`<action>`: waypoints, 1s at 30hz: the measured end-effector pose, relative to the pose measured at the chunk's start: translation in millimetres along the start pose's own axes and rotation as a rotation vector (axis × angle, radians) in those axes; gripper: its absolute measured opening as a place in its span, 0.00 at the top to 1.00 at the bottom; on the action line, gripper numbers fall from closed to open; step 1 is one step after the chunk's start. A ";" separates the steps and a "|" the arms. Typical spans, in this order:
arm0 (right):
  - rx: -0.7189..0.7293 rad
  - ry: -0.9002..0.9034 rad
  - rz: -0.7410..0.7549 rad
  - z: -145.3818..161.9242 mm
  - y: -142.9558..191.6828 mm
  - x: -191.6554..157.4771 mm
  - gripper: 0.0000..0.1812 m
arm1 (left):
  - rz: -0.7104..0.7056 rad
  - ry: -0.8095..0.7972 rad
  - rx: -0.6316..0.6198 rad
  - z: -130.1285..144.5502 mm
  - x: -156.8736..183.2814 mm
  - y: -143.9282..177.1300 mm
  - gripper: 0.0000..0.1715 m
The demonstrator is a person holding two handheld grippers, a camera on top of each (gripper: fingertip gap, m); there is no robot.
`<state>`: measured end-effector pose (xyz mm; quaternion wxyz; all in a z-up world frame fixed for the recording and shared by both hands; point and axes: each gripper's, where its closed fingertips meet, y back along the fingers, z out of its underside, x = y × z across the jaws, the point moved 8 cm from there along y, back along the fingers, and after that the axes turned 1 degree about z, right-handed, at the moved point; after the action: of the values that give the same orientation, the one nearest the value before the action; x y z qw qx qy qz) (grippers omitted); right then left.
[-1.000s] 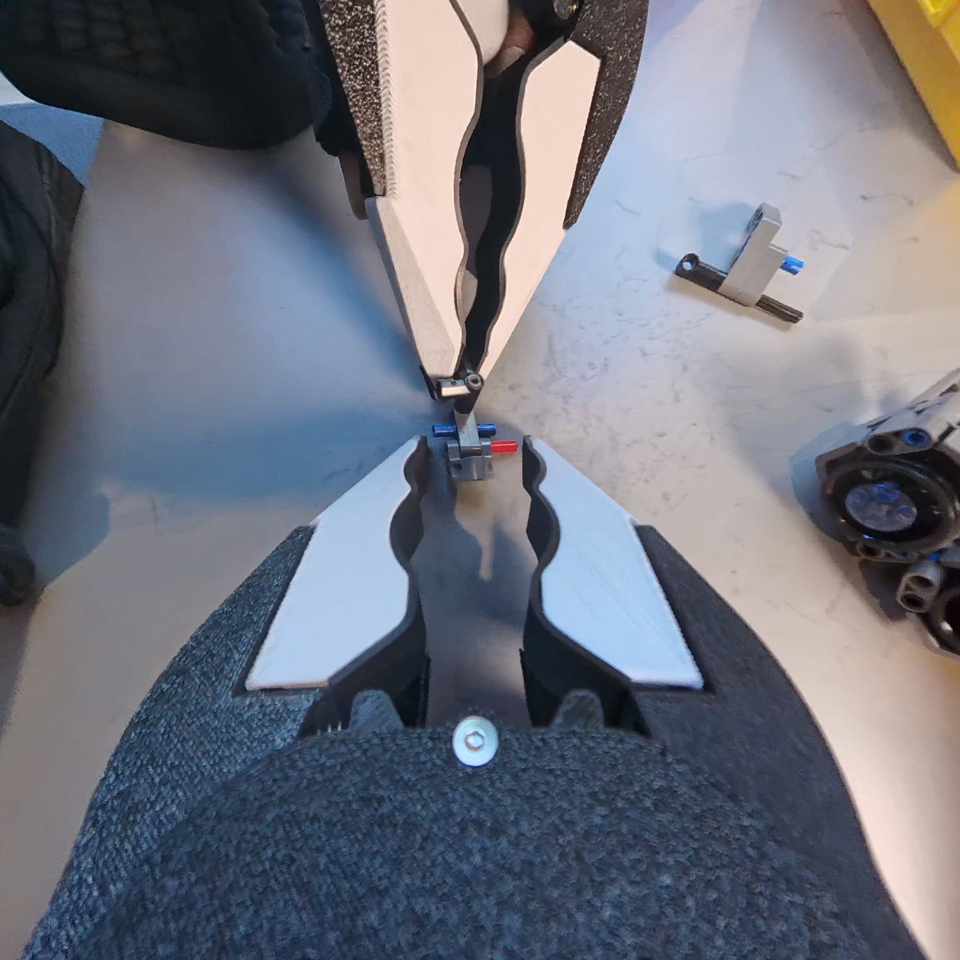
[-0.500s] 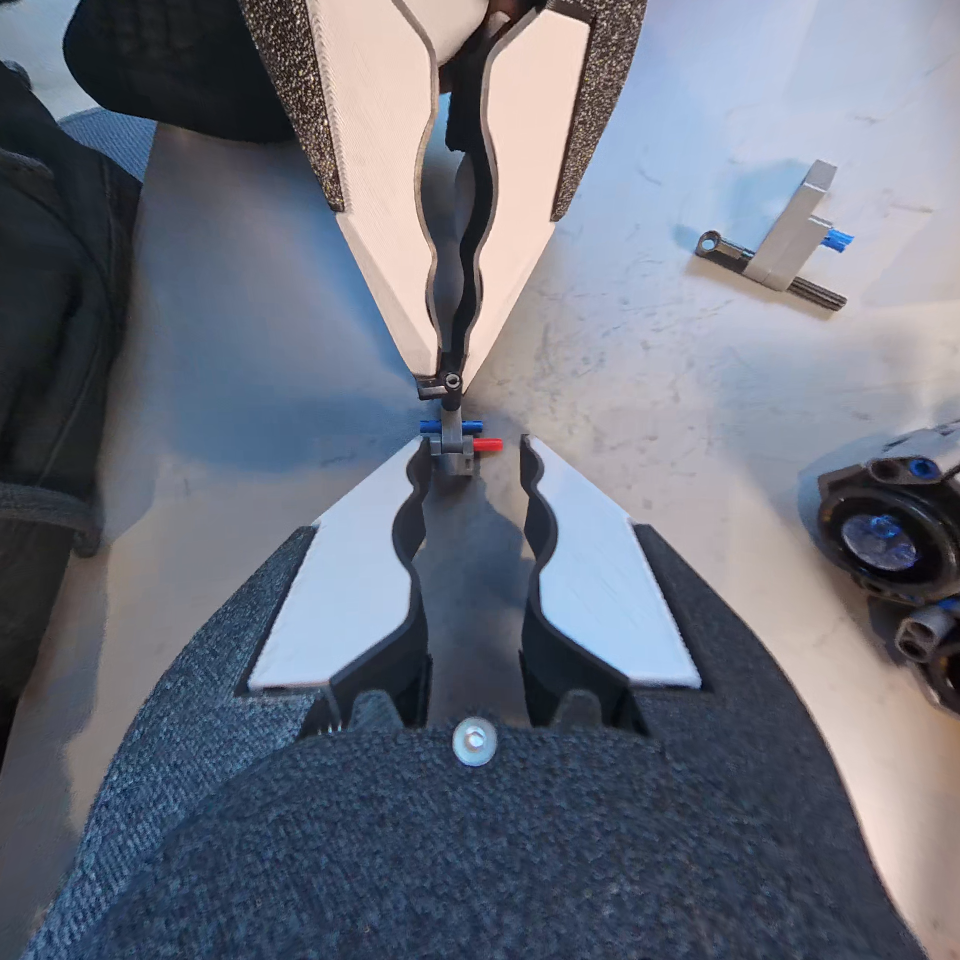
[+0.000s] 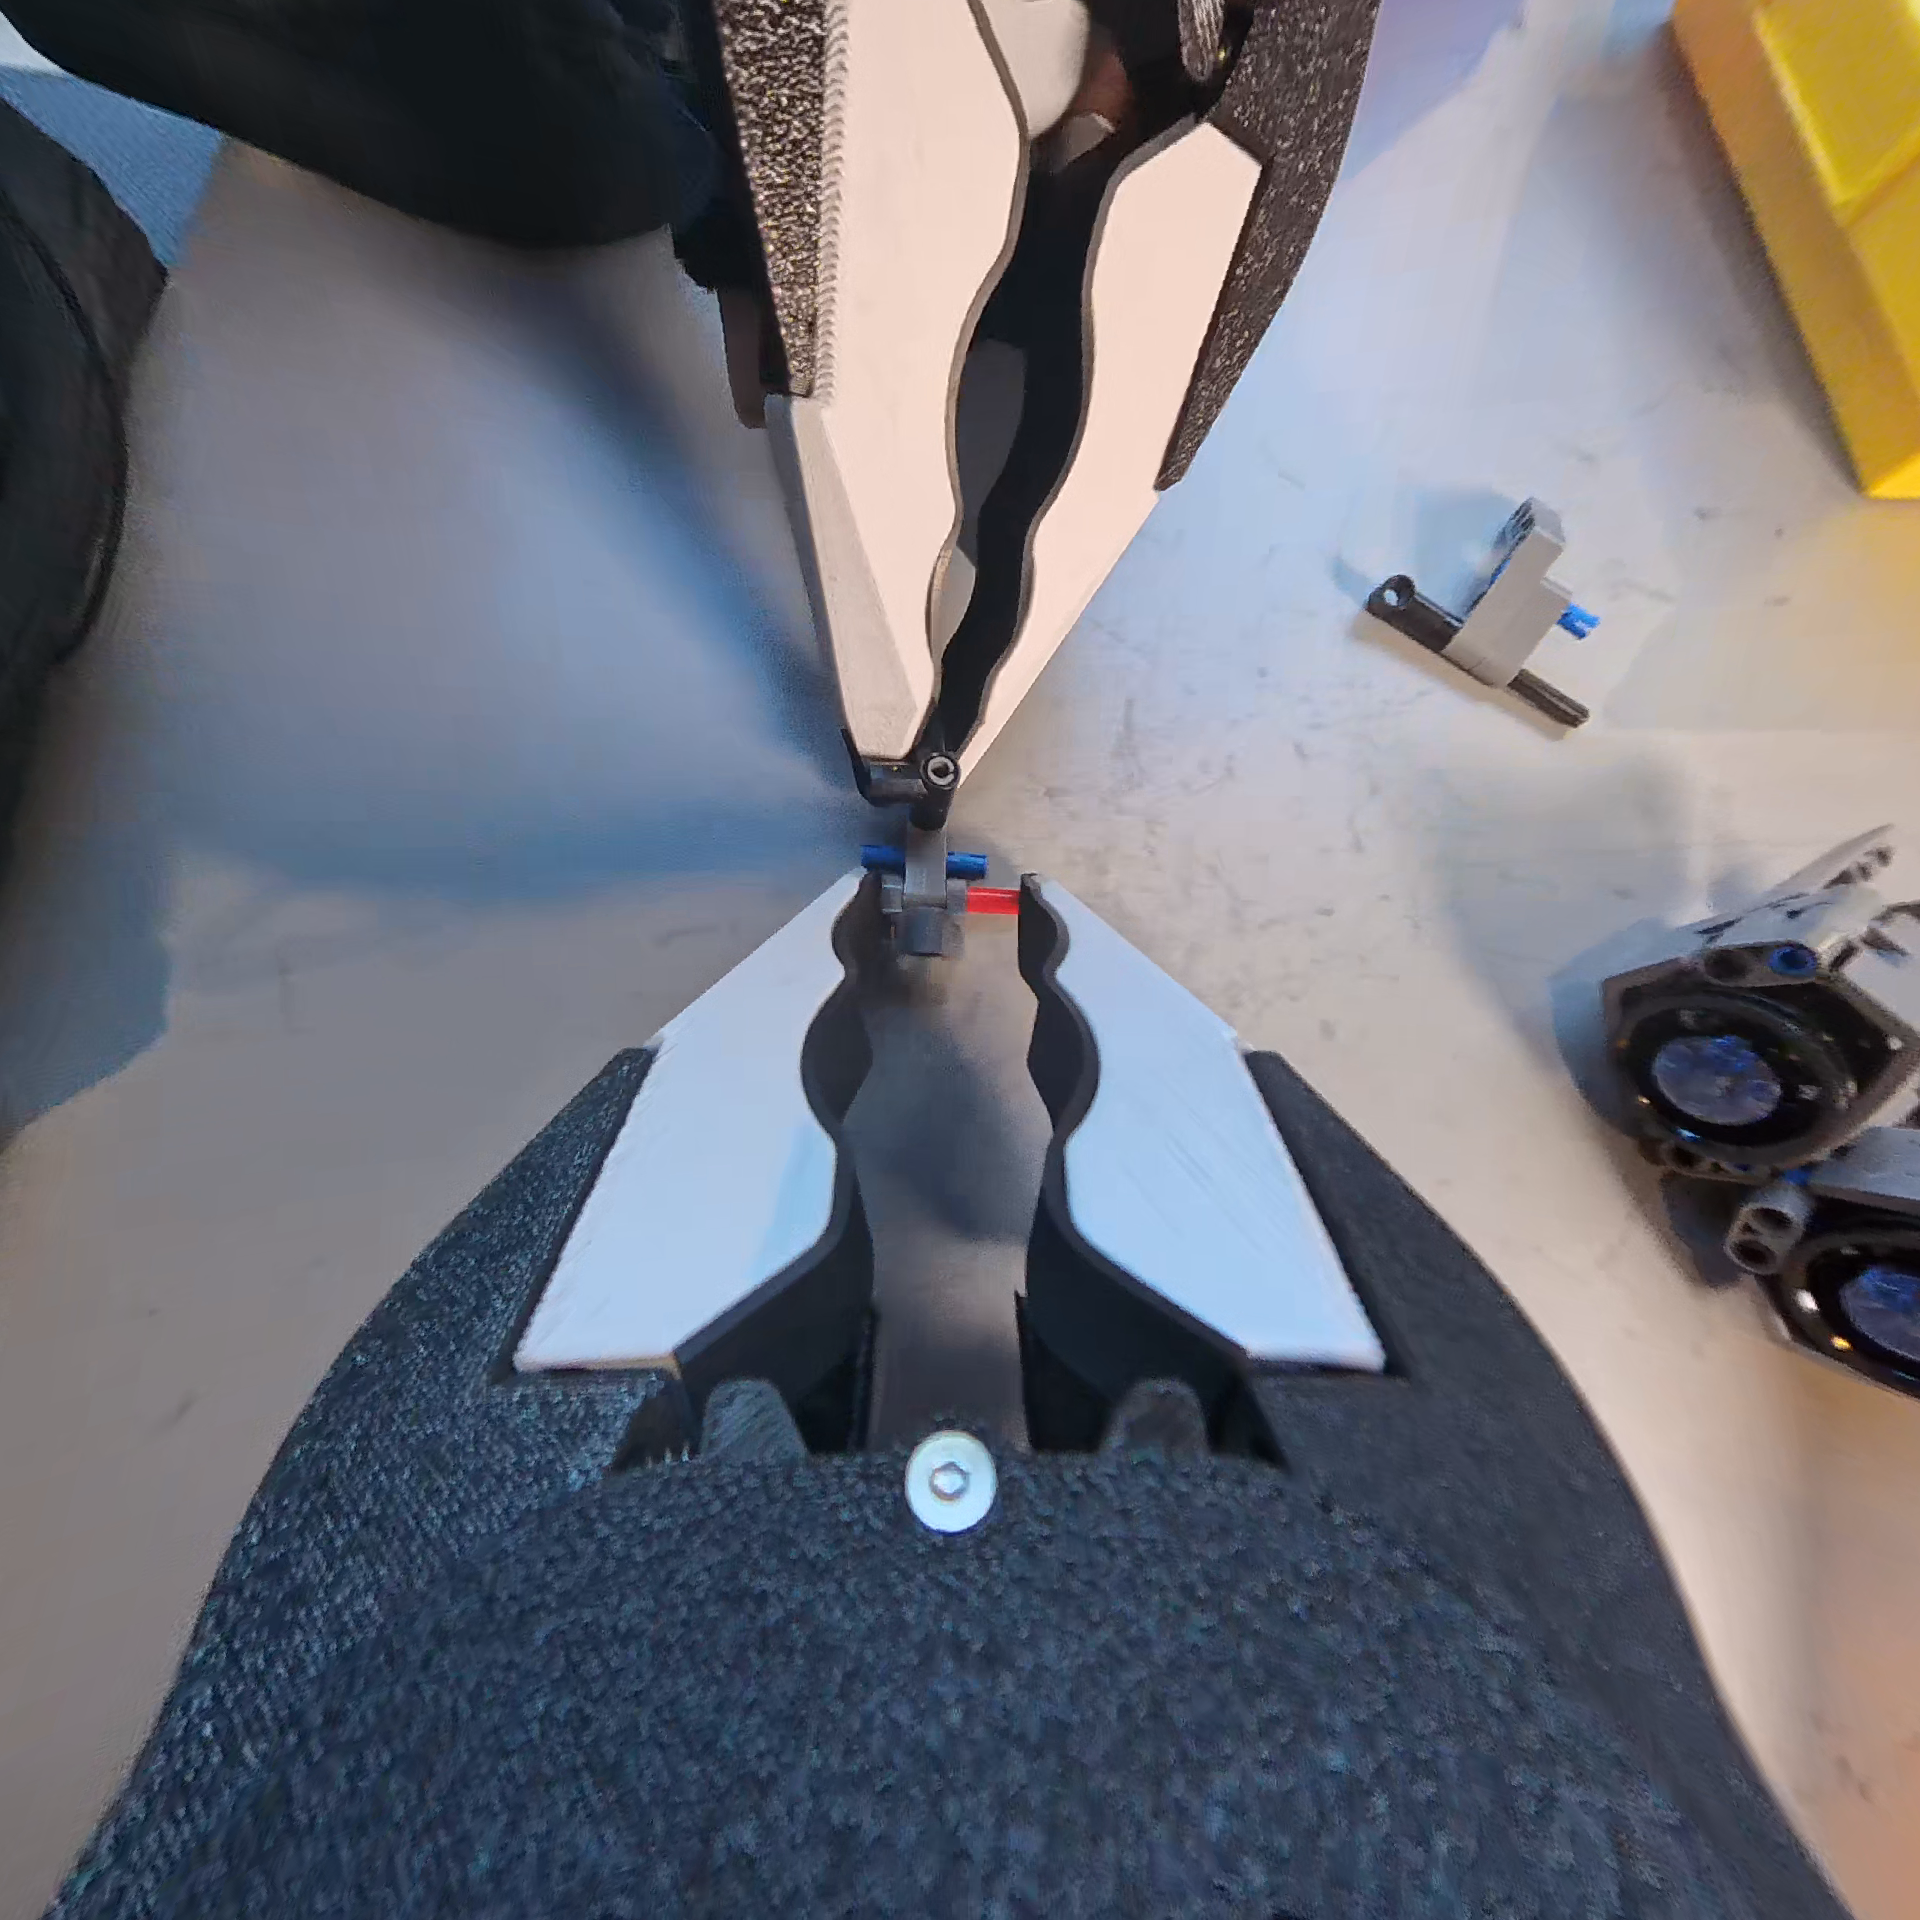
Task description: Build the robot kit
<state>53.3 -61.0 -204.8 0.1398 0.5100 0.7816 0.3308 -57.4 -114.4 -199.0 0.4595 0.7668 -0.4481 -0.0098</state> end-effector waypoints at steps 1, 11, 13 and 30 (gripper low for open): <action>0.003 0.023 0.022 0.5 0.6 -1.9 0.88 | -0.005 0.001 0.011 0.5 0.7 -0.5 0.96; 0.094 0.247 0.216 -2.6 19.6 -11.3 0.87 | 0.173 0.130 0.279 -1.1 5.5 16.9 0.84; 0.111 0.304 0.253 -5.2 22.9 -13.0 0.87 | 0.235 0.177 0.316 -1.8 5.8 17.7 0.79; 0.101 0.778 0.511 -24.8 45.2 -27.7 0.87 | 0.472 0.311 0.429 -24.6 7.4 14.1 0.85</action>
<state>83.6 -83.2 -159.8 -0.2746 0.5304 0.6403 0.4830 -52.1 -104.9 -171.8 0.3404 0.7135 -0.5295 0.3077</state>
